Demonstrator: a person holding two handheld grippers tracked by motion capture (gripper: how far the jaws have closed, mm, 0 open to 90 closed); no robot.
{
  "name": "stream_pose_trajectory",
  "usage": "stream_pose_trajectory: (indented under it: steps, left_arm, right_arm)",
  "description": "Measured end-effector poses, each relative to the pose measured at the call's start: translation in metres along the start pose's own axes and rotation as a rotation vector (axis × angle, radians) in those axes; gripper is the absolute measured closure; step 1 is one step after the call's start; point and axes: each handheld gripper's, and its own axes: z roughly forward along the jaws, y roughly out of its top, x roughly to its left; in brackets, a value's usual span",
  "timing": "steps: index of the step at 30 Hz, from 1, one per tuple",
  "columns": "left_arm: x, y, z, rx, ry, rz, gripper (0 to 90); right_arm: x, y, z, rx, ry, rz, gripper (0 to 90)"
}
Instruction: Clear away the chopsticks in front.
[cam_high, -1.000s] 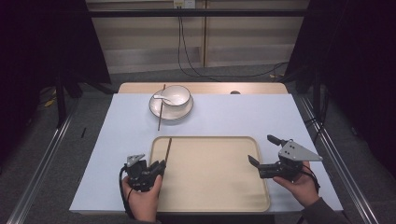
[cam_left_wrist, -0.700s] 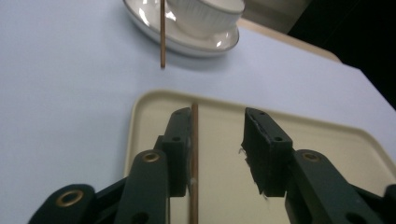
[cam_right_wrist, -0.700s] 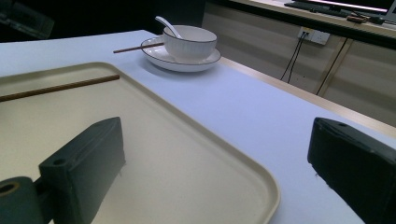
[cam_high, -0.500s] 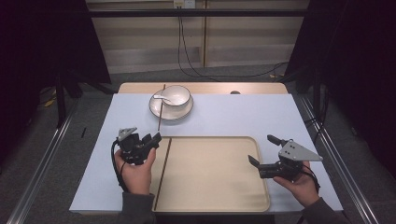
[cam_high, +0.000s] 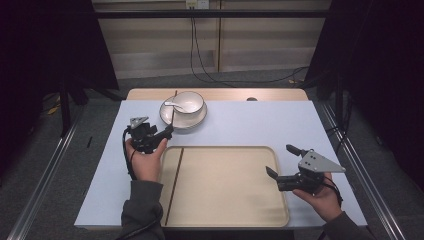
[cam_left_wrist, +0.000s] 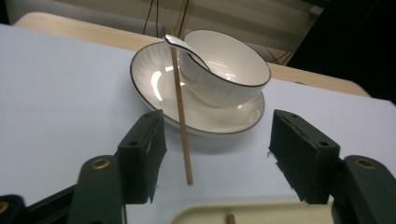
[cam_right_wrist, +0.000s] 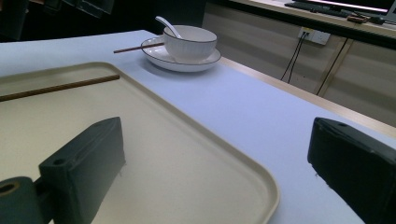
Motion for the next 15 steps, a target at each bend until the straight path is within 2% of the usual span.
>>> stream_pose_trajectory:
  steps: [1, 2, 4, 6, 9, 15]
  left_arm:
    - [0.002, 0.001, 0.005, -0.008, -0.002, 0.027, 29.3]
    - [0.004, 0.003, 0.009, -0.007, 0.001, 0.035, 26.7]
    - [0.007, 0.006, 0.016, -0.009, 0.003, 0.05, 25.8]
    - [0.009, 0.007, 0.025, -0.025, -0.006, 0.088, 22.8]
    - [0.014, 0.007, 0.036, 0.006, 0.001, 0.106, 18.8]
    - [0.026, 0.01, 0.053, 0.024, 0.031, 0.142, 14.2]
  right_arm:
    - [0.0, 0.0, 0.0, -0.002, 0.002, 0.002, 3.6]
    - [0.0, 0.0, 0.0, -0.001, 0.002, 0.003, 3.6]
    - [0.0, 0.0, 0.0, -0.004, 0.001, 0.001, 3.6]
    - [-0.001, 0.0, 0.0, -0.004, 0.002, 0.001, 3.7]
    - [-0.001, 0.0, 0.0, -0.004, 0.001, 0.001, 3.6]
    - [-0.001, 0.0, 0.0, -0.005, 0.002, 0.003, 3.6]
